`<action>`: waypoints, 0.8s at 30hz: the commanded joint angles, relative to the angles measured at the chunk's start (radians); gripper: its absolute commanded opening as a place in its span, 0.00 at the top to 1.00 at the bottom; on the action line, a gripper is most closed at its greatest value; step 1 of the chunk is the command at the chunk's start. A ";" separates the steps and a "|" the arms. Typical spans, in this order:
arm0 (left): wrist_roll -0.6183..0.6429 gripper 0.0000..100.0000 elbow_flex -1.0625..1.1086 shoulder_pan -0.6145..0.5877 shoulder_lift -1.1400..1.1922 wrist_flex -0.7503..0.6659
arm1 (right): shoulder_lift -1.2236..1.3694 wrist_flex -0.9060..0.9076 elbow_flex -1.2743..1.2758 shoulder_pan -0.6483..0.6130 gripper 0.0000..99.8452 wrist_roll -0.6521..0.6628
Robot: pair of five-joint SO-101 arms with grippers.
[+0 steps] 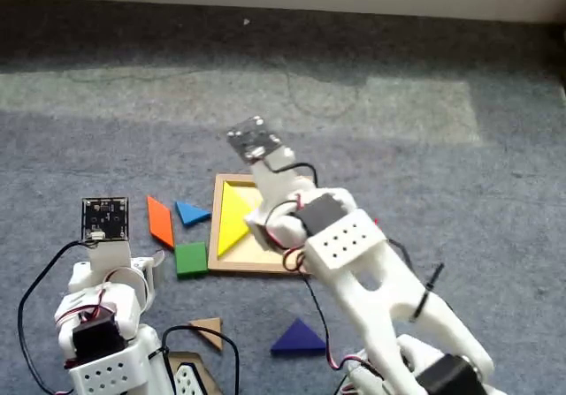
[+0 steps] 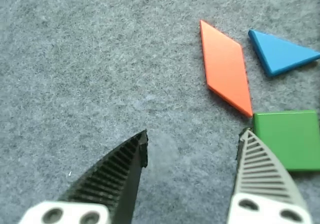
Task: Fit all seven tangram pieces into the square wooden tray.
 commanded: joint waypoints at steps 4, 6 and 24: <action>-0.008 0.71 -0.008 -0.012 -0.002 -0.017 | -0.127 0.122 0.039 0.209 0.99 -0.009; -0.008 0.71 -0.008 -0.010 -0.002 -0.017 | -0.105 0.130 0.067 0.216 0.96 -0.026; -0.008 0.71 -0.008 -0.010 -0.002 -0.017 | 0.214 0.018 0.048 0.332 0.72 -0.611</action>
